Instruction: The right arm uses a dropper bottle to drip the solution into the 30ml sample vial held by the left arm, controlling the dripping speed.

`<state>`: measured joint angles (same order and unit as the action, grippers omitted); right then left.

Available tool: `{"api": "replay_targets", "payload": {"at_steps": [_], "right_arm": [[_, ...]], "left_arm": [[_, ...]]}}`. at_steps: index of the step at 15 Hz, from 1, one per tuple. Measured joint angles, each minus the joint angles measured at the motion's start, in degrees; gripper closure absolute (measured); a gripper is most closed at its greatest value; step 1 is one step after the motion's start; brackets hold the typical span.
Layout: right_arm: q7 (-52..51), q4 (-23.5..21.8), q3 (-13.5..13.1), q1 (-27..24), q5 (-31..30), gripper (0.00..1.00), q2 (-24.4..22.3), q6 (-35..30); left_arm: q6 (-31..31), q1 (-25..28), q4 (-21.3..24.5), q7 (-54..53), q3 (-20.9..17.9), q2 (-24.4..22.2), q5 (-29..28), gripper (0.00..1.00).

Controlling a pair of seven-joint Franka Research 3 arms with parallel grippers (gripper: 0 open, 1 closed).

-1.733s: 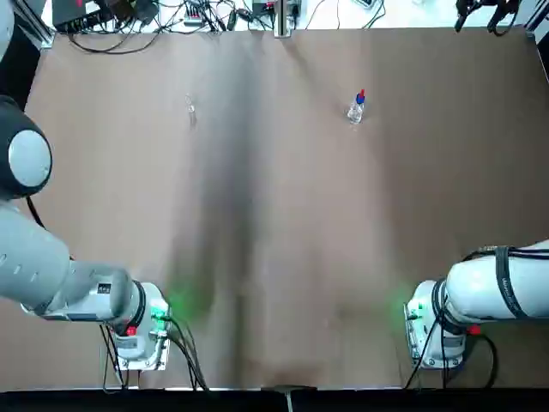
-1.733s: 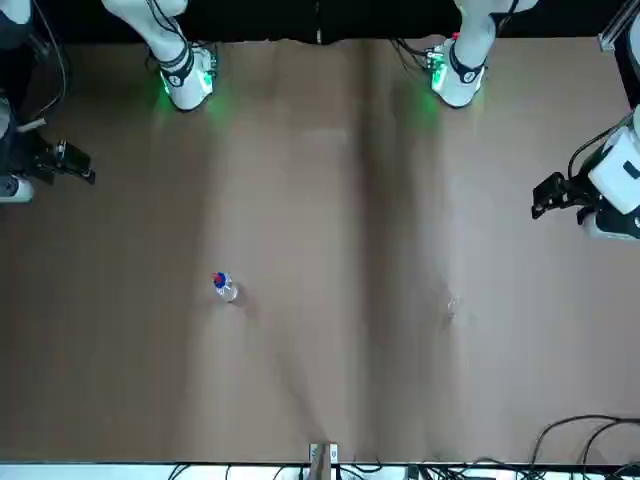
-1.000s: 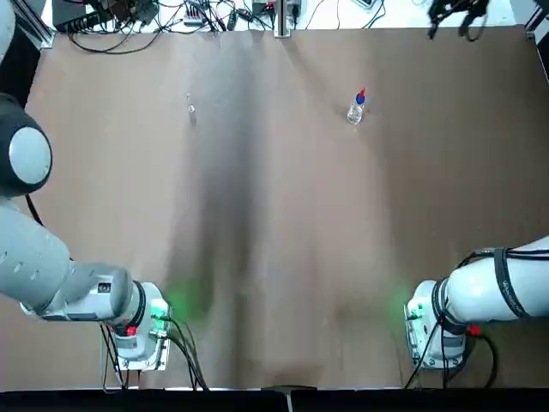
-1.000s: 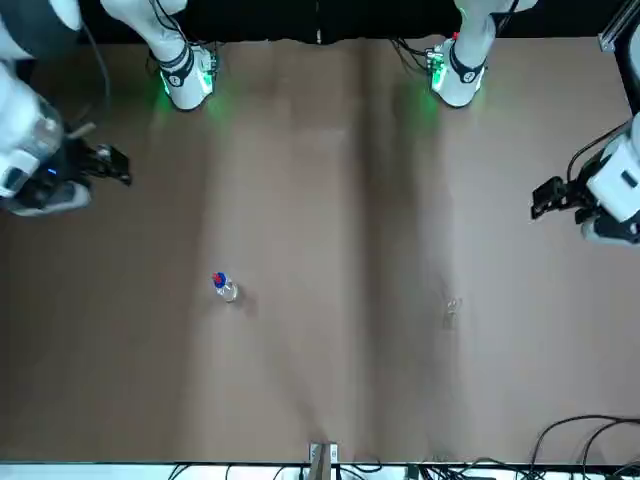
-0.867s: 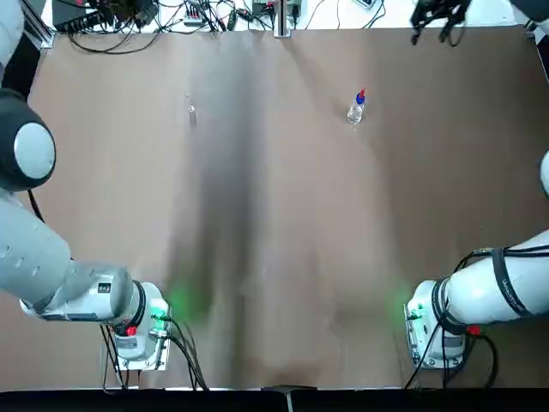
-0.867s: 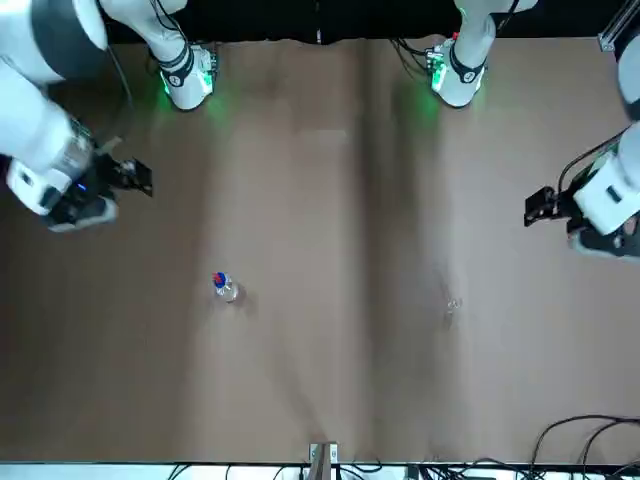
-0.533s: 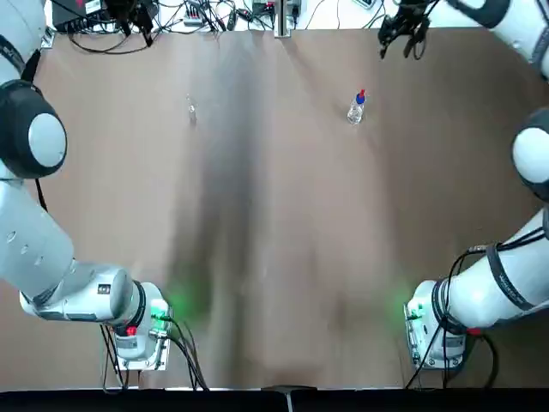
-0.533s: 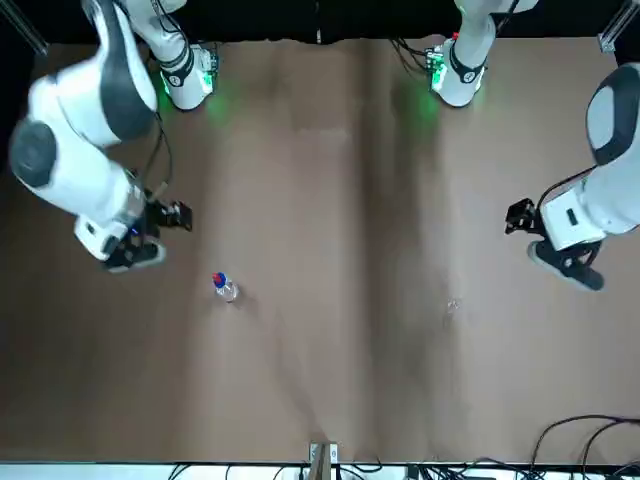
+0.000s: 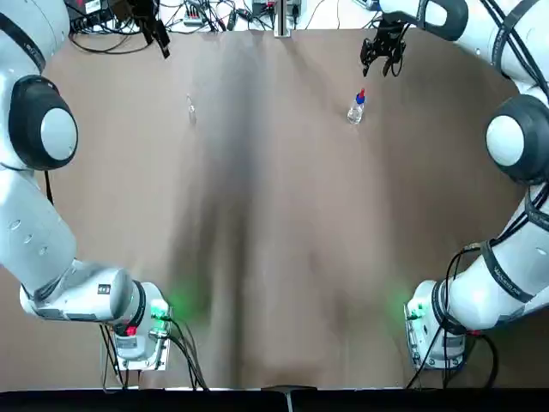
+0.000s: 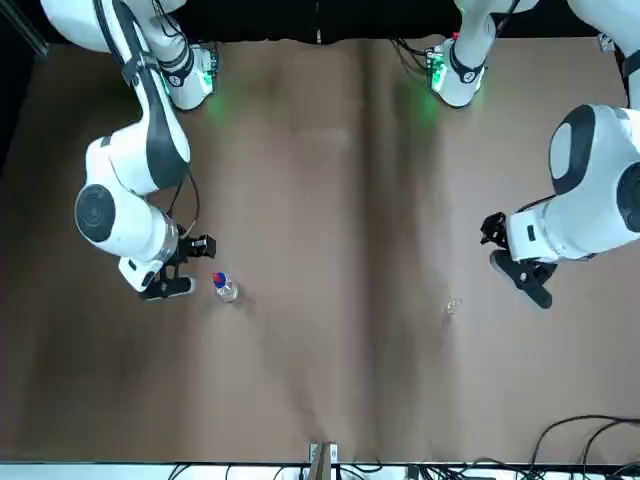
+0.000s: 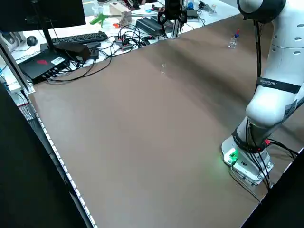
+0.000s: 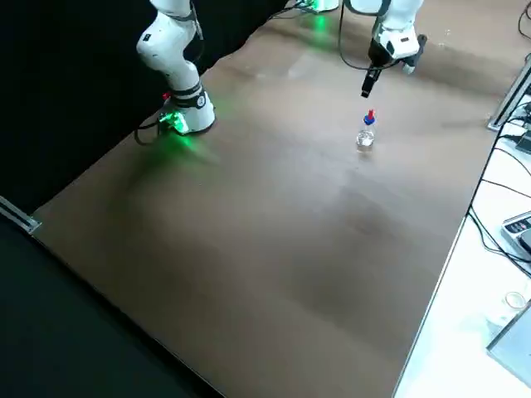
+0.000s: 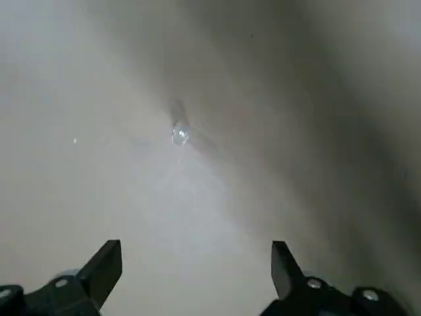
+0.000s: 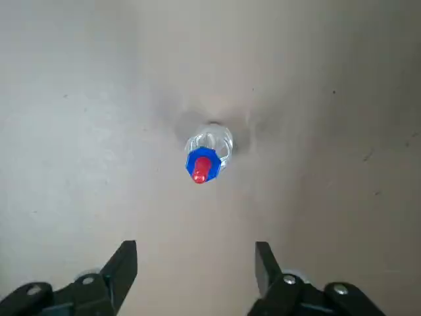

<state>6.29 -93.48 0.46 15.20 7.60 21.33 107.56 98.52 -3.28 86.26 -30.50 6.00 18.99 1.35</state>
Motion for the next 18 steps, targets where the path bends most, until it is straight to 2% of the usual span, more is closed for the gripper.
{"api": "replay_targets", "payload": {"at_steps": [3, 6, 7, 8, 11, 17, 18], "right_arm": [[0.0, -0.1, 0.0, 0.0, 0.0, 0.20, 1.9, 2.0], [0.0, -0.2, 0.0, 0.4, 0.1, 0.22, 4.0, 6.1], [0.0, -0.2, 0.0, 0.7, 0.1, 0.22, 4.8, 7.2], [0.3, -0.2, 0.0, 1.3, 0.1, 0.25, 6.1, 9.0], [0.6, -0.2, 0.0, 1.4, 0.1, 0.30, 7.0, 10.1], [0.7, -0.2, -0.3, 1.4, 0.1, 0.39, 8.5, 10.4], [0.7, -0.3, -0.4, 1.4, 0.1, 0.45, 8.6, 10.3]], "left_arm": [[2.2, 0.1, -0.1, -6.8, 0.7, 0.1, 0.0, 0.00], [6.5, 2.6, 0.0, -19.6, 0.6, 1.4, 0.7, 0.00], [7.8, 3.8, 0.0, -23.5, 0.6, 2.2, 2.3, 0.00], [9.5, 6.6, 0.1, -32.0, 0.6, 4.3, 6.9, 0.00], [10.6, 9.7, 0.0, -43.5, 0.6, 7.8, 13.9, 0.00], [11.7, 10.5, 0.0, -65.0, 0.5, 12.1, 27.2, 0.00], [11.7, 11.0, 0.1, -66.4, 0.5, 12.8, 29.2, 0.00]]}}
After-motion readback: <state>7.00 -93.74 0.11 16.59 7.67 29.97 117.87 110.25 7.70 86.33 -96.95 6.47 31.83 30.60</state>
